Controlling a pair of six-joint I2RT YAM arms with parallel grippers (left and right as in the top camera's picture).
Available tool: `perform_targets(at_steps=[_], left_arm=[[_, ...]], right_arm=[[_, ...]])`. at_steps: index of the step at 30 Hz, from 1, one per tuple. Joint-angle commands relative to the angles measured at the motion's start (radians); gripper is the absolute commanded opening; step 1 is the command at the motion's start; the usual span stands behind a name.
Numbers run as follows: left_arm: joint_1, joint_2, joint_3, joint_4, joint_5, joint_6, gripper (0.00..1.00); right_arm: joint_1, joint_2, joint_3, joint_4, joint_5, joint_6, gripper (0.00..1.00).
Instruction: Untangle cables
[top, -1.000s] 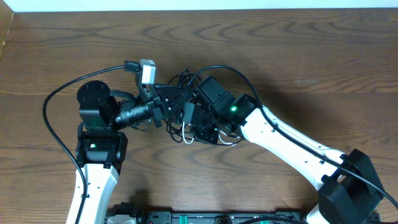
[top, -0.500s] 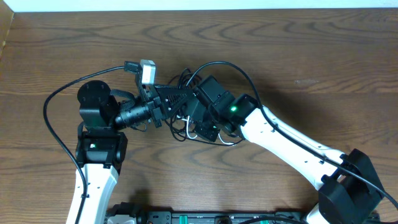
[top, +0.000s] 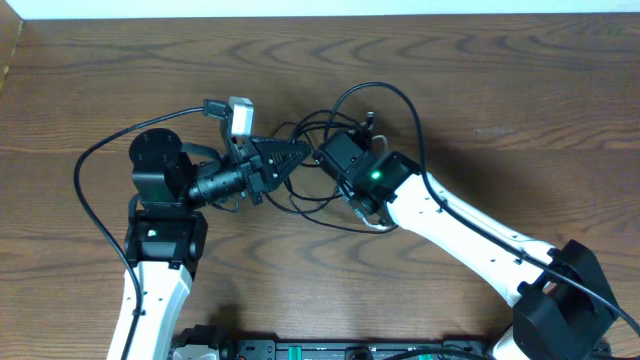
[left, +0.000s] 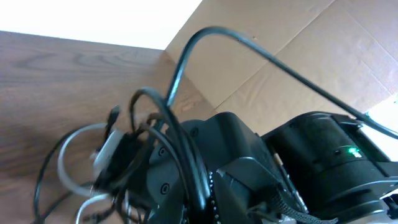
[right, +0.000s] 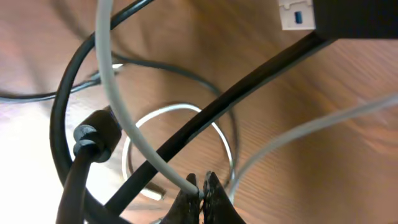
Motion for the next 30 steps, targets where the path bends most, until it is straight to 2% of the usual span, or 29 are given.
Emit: perform_targets(at_steps=[1,9,20,24,30], left_arm=[[0.006,-0.017,0.018,0.017,0.021,0.030,0.08],[0.006,-0.016,0.018,0.017,0.017,0.045,0.08],[0.006,0.003,0.018,0.014,-0.053,0.049,0.08],[0.006,0.031,0.018,0.008,-0.108,0.056,0.08],[0.006,0.081,0.018,-0.007,-0.129,0.056,0.08]], right_arm=[[-0.056,0.005,0.000,-0.032,0.138,0.151,0.01],[-0.066,-0.032,0.000,-0.023,0.122,0.150,0.01],[-0.029,-0.261,0.000,0.071,-0.221,0.029,0.01],[-0.006,-0.348,0.000,0.054,-0.272,0.013,0.01],[0.026,-0.380,0.000,-0.015,-0.313,0.013,0.01]])
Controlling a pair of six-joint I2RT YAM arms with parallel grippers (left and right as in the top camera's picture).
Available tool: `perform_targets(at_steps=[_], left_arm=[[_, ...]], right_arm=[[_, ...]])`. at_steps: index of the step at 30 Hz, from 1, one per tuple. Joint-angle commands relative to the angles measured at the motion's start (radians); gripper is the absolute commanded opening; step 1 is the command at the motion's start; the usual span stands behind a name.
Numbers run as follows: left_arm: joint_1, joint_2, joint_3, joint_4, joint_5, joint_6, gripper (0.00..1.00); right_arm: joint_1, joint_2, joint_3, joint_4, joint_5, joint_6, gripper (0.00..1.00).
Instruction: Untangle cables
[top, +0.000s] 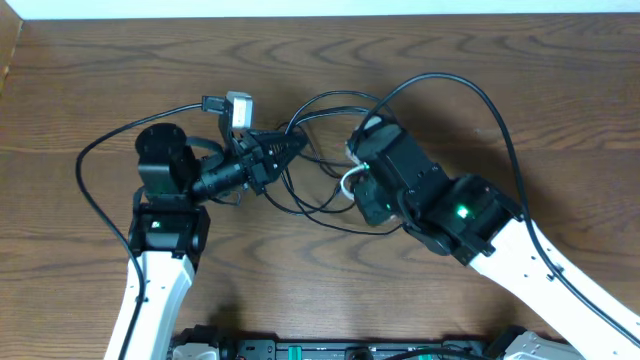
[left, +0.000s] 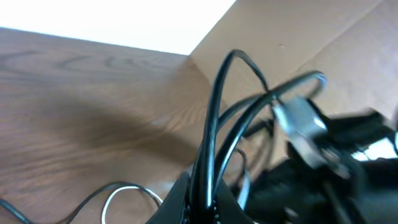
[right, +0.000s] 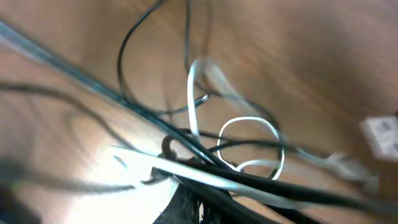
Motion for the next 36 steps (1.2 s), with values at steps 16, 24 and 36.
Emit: perform_targets(at_steps=[16,24,36], left_arm=[[0.025,0.036,0.019,-0.048,-0.036,0.062,0.08],[0.072,0.036,0.019,-0.126,-0.031,0.086,0.08],[0.071,0.036,0.019,-0.130,0.071,0.095,0.08]], right_arm=[[0.022,-0.193,0.000,-0.198,0.346,0.037,0.01],[-0.043,-0.412,0.000,-0.274,0.917,0.169,0.01],[-0.142,-0.663,0.000,-0.163,0.589,0.133,0.17]])
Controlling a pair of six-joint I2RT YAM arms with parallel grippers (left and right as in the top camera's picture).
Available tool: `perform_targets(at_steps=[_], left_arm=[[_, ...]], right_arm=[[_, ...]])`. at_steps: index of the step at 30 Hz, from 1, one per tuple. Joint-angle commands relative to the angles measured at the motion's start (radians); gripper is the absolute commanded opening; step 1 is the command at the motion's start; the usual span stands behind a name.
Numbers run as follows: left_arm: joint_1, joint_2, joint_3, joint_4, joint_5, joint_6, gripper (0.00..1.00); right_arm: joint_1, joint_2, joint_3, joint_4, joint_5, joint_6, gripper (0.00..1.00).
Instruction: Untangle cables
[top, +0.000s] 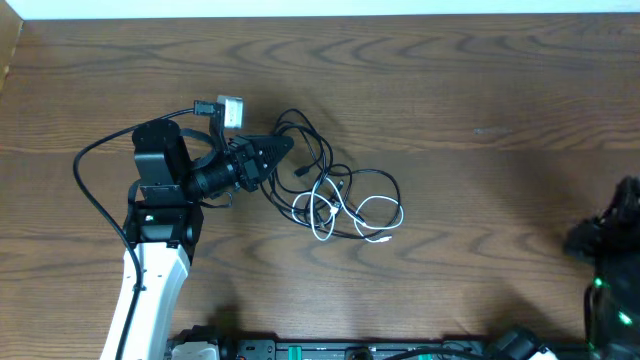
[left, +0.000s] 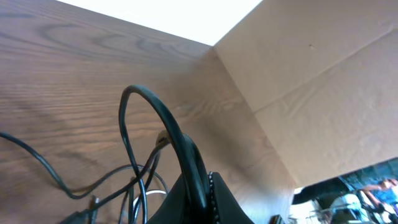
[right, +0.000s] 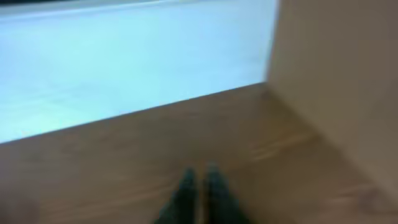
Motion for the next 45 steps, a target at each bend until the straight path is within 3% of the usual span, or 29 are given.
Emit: perform_targets(at_steps=[1,3,5,12,20,25,38,45], left_arm=[[0.003,-0.002,0.019,0.006,0.075,0.020,0.08],[0.003,-0.002,0.019,0.006,0.080,0.020,0.08],[0.003,-0.002,0.019,0.007,0.080,0.020,0.08],[0.003,-0.002,0.019,0.010,0.050,0.021,0.08],[0.003,-0.002,0.019,0.010,-0.136,0.035,0.08],[0.003,-0.002,0.019,0.009,-0.151,0.035,0.08],[0.003,-0.002,0.019,0.007,-0.150,0.035,0.07],[0.003,-0.002,0.019,-0.005,-0.150,0.035,0.07]], right_arm=[[-0.005,0.027,-0.003,-0.003,-0.283,-0.031,0.22],[-0.005,0.066,-0.004,-0.018,-0.470,-0.069,0.40],[-0.005,0.114,-0.008,-0.034,-0.616,-0.106,0.50],[-0.005,0.380,-0.018,-0.113,-0.958,-0.263,0.67],[0.040,0.729,-0.018,-0.063,-1.134,-0.392,0.66],[0.114,0.846,-0.018,0.048,-1.211,-0.434,0.65],[0.223,0.867,-0.018,0.241,-1.206,-0.501,0.73],[0.223,0.914,-0.018,0.328,-1.202,-0.500,0.71]])
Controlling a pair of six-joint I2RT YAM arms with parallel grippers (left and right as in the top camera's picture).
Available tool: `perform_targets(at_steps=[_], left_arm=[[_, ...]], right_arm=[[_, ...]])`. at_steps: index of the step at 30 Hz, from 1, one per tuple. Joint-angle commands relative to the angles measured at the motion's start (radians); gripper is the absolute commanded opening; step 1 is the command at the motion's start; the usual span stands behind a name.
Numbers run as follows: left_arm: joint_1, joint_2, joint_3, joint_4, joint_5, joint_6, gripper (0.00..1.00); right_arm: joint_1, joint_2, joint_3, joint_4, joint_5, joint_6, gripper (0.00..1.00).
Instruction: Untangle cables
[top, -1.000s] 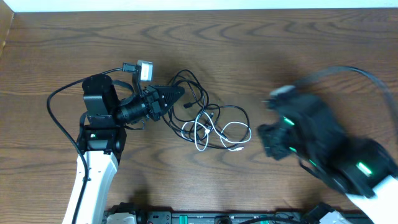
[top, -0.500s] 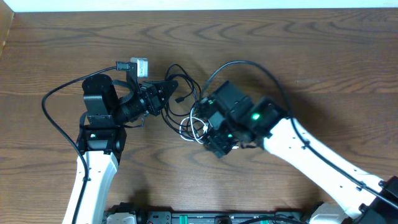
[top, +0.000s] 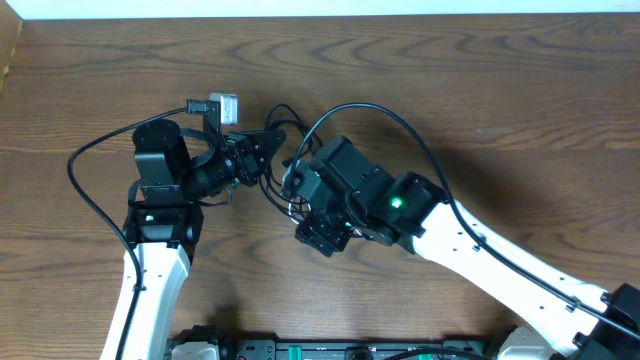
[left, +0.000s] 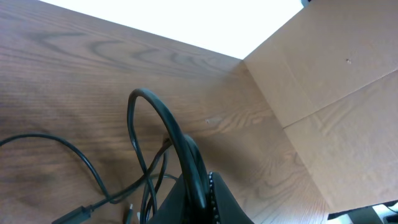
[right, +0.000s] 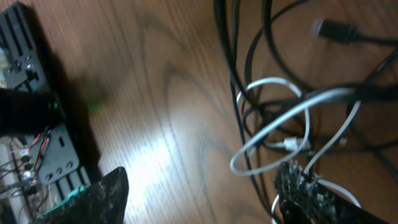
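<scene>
A tangle of thin black cables (right: 249, 68) and a white cable (right: 273, 127) lies mid-table, with a black plug (right: 336, 28) at its far side. In the overhead view my right arm covers most of the tangle. My right gripper (right: 199, 199) (top: 308, 210) hangs open just above the tangle, and one of its fingers (right: 305, 190) is against the white loops. My left gripper (left: 198, 186) (top: 268, 143) is shut on a thick black cable (left: 152, 109) that arches up out of its jaws at the tangle's left side.
A black rail with electronics (right: 28, 124) (top: 300, 350) runs along the table's front edge. A cardboard wall (left: 323, 81) stands beyond the far right of the table. The arms' own black leads (top: 400, 125) (top: 85, 170) loop over the wood.
My right arm was withdrawn at the table's right edge with its gripper shut. Now it is over the tangle with the gripper wide open. The left gripper holds the same black cable in much the same place.
Both grippers were first close together in the tangle, the right shut on the white cable. Then the right arm stood further right with cables stretched between the arms. After that the tangle lay loose on the table and the right arm was gone. Now it is back, open.
</scene>
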Motion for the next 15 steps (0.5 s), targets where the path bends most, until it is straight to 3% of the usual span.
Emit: perform_targets(at_steps=[1,15], left_arm=[[0.003,-0.002,0.019,0.001,-0.005,0.013,0.08],[0.003,-0.002,0.019,-0.002,-0.005,0.014,0.07]], right_arm=[[0.005,0.049,-0.001,0.038,-0.005,-0.018,0.69],[0.004,0.111,-0.001,0.102,0.329,0.219,0.68]])
